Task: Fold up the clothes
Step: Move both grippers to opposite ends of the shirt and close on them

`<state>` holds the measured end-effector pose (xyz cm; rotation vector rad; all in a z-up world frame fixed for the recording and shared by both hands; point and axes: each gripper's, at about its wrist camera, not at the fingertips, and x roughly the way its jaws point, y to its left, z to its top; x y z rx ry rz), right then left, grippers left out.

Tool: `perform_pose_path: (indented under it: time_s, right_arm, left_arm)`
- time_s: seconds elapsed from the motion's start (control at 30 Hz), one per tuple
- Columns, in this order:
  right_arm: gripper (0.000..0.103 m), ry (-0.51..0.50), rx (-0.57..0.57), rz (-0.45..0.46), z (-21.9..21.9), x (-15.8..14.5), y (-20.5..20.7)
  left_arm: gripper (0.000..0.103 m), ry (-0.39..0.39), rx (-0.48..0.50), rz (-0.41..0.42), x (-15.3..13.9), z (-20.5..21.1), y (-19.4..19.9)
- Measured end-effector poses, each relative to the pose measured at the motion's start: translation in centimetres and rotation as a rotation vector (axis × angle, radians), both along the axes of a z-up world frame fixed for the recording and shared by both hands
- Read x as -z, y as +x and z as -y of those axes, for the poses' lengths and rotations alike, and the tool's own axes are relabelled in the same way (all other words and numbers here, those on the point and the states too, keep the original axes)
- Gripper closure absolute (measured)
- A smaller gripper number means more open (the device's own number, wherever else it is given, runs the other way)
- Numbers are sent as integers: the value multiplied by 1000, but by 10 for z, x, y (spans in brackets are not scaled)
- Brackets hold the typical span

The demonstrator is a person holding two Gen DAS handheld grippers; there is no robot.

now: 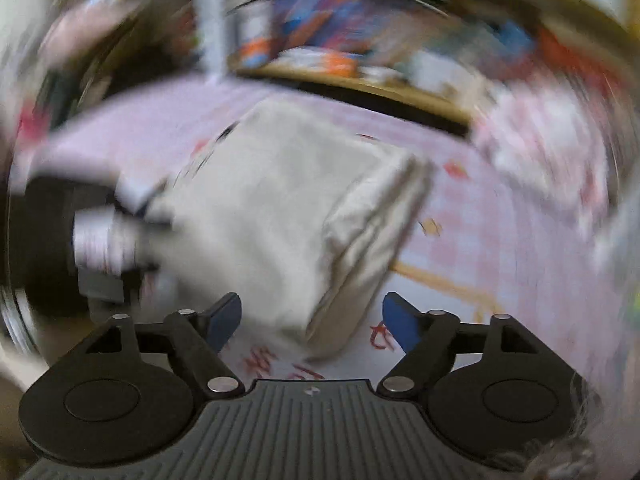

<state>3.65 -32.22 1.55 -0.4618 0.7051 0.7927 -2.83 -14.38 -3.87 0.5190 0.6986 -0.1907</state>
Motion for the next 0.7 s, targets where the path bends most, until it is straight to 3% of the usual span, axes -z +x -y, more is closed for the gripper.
perform_pose_path:
  time_s: [0.1,0.23,0.43,0.5,0.57,0.7]
  right_arm:
    - [24,-150,-179,179,-23,19,-25]
    - [24,-288,-324,354,-50,46,-40]
    - [26,-363,-328,438,-66,67,-32]
    - [32,-384,-312,467,-67,70,-28]
    - [50,-413,-313,491,-65,75,-27]
    - [60,-453,-349,548,-56,81,-32]
  left_arm:
    - [68,-36,-5,-3,-6,-3,2]
    - [67,-54,-8,-4,-10,-6,3]
    - [66,-50,0,-6,-7,-7,1]
    - [64,-37,5,-8,-5,-8,0]
    - [64,-19,13,-9,-2,-9,-1]
    - [64,61,43,-3,7,-10,-8]
